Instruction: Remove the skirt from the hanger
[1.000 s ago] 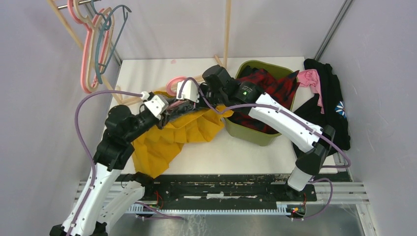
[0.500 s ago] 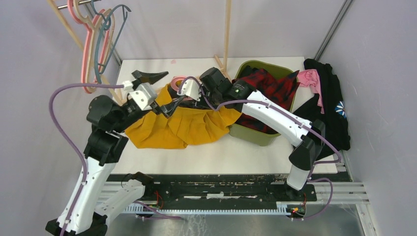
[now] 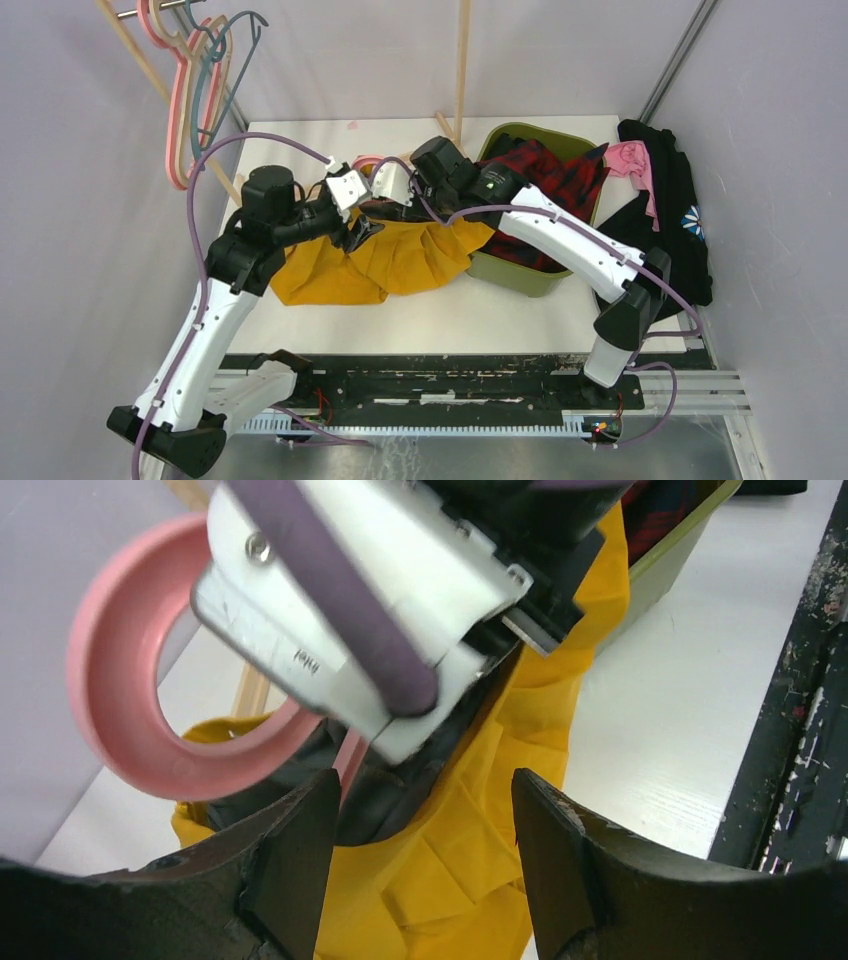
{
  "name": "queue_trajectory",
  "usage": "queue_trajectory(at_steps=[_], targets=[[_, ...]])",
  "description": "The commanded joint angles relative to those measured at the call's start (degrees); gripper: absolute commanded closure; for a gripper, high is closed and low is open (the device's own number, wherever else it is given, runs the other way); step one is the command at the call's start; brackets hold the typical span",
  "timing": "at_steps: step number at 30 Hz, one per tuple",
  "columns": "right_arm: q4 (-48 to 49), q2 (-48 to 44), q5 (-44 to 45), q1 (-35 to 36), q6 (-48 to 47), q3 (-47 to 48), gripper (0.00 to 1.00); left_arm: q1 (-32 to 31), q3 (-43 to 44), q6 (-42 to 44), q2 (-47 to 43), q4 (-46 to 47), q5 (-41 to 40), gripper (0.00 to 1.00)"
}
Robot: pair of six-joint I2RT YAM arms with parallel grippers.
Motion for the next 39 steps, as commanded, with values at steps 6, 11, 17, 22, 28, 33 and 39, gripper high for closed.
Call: queue_trajectory(at_steps=[6, 11, 17, 22, 28, 33, 39], targets=[[5.31, -8.39, 1.58, -1.48, -2.86, 2.60, 0.99, 2.66, 3.55, 4.97, 2.29, -0.35, 1.11, 0.29], [5.18, -9.63, 0.55, -1.87, -2.60, 2.60, 0.99, 3.81, 11.67, 4.29, 9.03, 3.54, 3.11, 0.29], [5.78, -11.70, 0.39, -3.00, -3.10, 2.01, 0.99, 3.80, 21.73, 1.86, 14.64, 7.93, 7.45, 0.28], [6.27, -13.61, -0.24, -4.67, -3.25, 1.12, 0.99, 3.76, 23.42, -0.89, 17.38, 10.86, 13.15, 0.27], [6.31, -15.00, -0.17, -6.15, -3.81, 0.14, 0.99, 3.80, 17.38, -1.38, 17.43, 12.69, 20.95, 0.27], [6.05, -15.74, -0.12, -6.35, -3.85, -0.23, 0.99, 3.80, 11.64, -6.40, 19.77, 21.84, 26.73, 0.28], [6.24, -15.92, -0.72, -6.35, -3.57, -0.64, 0.99, 3.81, 11.97, -8.12, 22.28, 25.30, 26.98, 0.28]])
